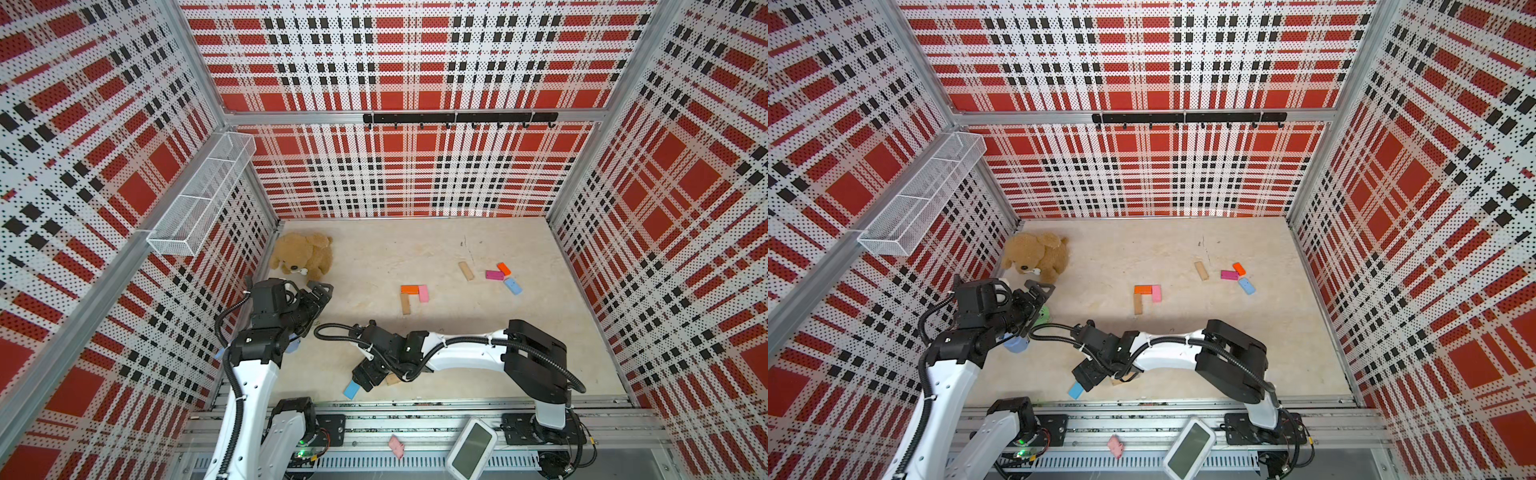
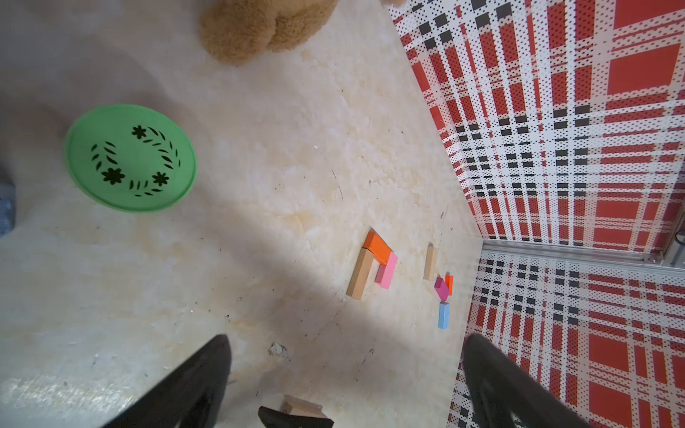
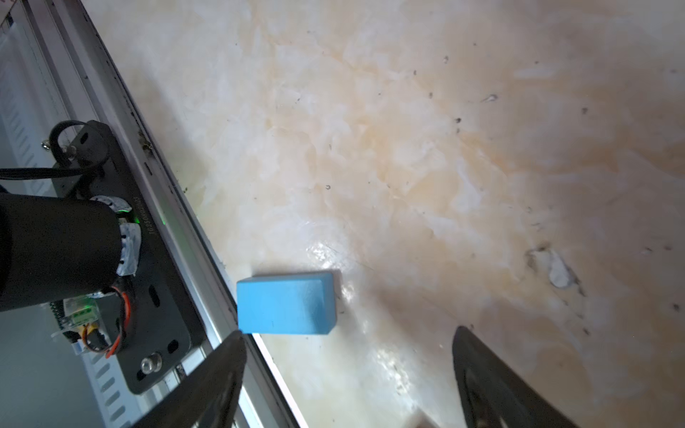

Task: Assemble the letter p with building blocks
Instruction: Pick up the building block from the center of the board.

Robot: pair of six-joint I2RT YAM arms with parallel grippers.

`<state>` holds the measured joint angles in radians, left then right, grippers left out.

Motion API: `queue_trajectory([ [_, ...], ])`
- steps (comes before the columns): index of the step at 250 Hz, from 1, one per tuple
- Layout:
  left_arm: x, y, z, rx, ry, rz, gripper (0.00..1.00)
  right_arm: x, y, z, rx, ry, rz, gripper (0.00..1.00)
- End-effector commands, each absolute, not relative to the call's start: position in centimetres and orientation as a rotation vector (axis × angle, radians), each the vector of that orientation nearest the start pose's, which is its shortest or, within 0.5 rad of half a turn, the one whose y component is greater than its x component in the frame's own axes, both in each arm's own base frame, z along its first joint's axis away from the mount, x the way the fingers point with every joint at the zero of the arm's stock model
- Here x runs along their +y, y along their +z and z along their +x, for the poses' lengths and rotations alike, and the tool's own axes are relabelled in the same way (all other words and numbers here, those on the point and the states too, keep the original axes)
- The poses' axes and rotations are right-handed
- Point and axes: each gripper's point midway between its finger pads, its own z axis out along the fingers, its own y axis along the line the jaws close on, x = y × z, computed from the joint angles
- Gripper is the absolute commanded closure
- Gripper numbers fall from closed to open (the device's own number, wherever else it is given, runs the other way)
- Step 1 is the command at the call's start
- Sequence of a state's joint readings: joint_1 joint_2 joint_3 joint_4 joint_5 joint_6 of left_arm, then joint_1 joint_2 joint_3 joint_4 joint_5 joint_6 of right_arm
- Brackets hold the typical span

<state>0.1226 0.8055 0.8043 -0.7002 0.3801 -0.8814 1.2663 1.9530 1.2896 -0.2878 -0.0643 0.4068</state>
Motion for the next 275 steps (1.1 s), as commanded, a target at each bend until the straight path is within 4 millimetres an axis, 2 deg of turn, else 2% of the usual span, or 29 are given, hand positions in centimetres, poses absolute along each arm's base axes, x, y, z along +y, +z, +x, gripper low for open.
queue_trajectory([
  [1, -2.4, 22.2, 27.1, 2.135, -0.863, -0.925, 0.01, 48.4, 5.1, 13.3, 2.397, 0.688, -1.190, 0.11],
  [29, -1.6, 21.9, 27.1, 2.128, -0.852, -0.940, 0.01, 48.7, 4.8, 12.7, 2.400, 0.693, -1.211, 0.10],
  [90, -1.1, 21.3, 27.5, 2.141, -0.861, -0.944, 0.01, 49.6, 3.9, 11.2, 2.386, 0.668, -1.293, 0.09],
  [121, -1.1, 21.1, 27.7, 2.145, -0.870, -0.947, 0.01, 49.6, 3.7, 11.1, 2.381, 0.643, -1.305, 0.09],
  [179, 0.4, 21.3, 27.4, 2.114, -0.860, -0.983, 0.01, 49.5, 2.2, 11.2, 2.396, 0.549, -1.321, 0.10],
  [275, 0.7, 21.1, 27.5, 2.109, -0.882, -0.995, 0.01, 48.7, 1.2, 11.4, 2.408, 0.441, -1.325, 0.13],
])
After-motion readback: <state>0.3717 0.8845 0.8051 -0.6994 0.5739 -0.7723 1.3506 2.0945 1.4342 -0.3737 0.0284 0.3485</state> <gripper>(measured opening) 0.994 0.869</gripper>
